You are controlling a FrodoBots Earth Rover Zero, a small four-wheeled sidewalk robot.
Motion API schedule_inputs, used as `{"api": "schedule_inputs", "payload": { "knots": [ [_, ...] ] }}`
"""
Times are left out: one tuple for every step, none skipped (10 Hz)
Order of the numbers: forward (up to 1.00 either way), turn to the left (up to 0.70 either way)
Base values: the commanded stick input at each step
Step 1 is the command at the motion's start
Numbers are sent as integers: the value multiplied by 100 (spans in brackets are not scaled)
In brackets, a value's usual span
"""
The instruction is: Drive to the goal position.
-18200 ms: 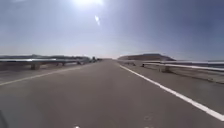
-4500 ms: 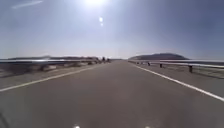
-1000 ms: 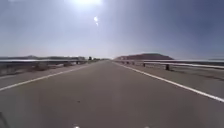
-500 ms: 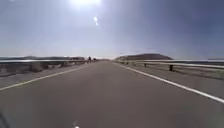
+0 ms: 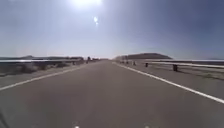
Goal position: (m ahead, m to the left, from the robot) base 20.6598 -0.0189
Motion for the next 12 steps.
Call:
{"api": "schedule_inputs", "payload": {
  "knots": [
    [100,0],
    [100,0],
    [100,27],
    [100,27],
    [100,27],
    [100,27],
    [100,0],
    [100,0],
    [100,0],
    [100,0],
    [100,0],
    [100,0]
  ]
}}
